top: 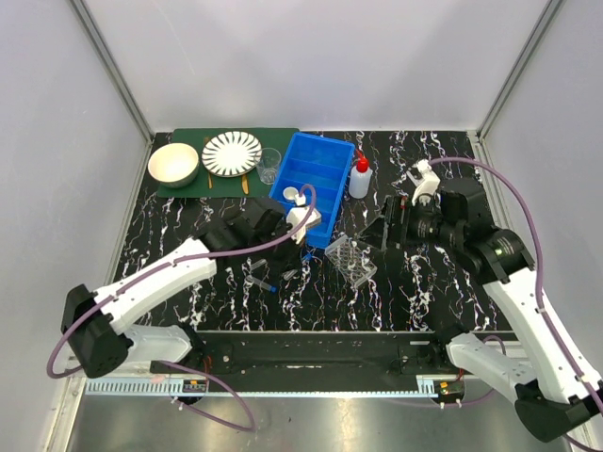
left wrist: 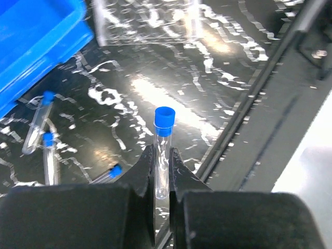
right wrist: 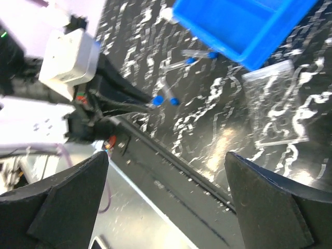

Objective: Organize the chemistry lab equipment

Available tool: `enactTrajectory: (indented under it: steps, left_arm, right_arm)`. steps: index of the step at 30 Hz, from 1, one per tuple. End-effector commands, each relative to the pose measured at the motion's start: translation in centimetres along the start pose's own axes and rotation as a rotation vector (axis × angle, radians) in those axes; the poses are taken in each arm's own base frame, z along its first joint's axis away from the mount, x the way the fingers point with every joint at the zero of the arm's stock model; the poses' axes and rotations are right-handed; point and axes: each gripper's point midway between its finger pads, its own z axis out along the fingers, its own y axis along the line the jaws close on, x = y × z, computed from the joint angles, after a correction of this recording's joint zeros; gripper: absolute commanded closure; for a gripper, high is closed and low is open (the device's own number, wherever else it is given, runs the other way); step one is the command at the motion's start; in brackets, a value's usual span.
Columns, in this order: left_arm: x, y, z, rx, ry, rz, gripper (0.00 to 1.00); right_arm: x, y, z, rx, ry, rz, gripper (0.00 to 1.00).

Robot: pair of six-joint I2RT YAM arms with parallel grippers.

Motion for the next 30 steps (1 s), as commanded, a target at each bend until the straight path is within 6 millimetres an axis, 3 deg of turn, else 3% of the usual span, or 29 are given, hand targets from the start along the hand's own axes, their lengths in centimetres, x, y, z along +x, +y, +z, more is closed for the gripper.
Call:
enactTrajectory:
  steps: [1, 5, 11, 15, 20, 30]
  left_arm:
    - [-2.0, -6.4, -3.2, 0.338, -0.084, 0.056, 1.00]
    - [-2.4, -9.2, -5.1, 0.449, -0.143, 0.106, 1.00]
    - [-4.4, -10.8, -8.0, 0.473, -0.237, 0.166, 1.00]
    - [-5.0, -11.3, -9.2, 0.490, -0.265, 0.185, 1.00]
    - [-5.0, -11.7, -9.2, 0.515, -0.252, 0.188, 1.00]
    - [-4.4, -11.9, -9.3, 0.536, -0.231, 0.209, 1.00]
  right_arm:
    - [1.5, 5.7, -3.3, -0.276, 0.048, 0.018, 0.01]
    - [2.6, 7.6, -4.5, -0.397, 0.065, 0.078, 0.05]
    - [4.6, 7.4, -3.2, -0.399, 0.108, 0.146, 0.11]
    - [6.0, 8.1, -0.9, -0.401, 0.160, 0.125, 0.11]
    - [7.5, 8.9, 3.0, -0.345, 0.229, 0.063, 0.12]
    - [5.9, 9.6, 4.8, -0.325, 0.204, 0.026, 0.23]
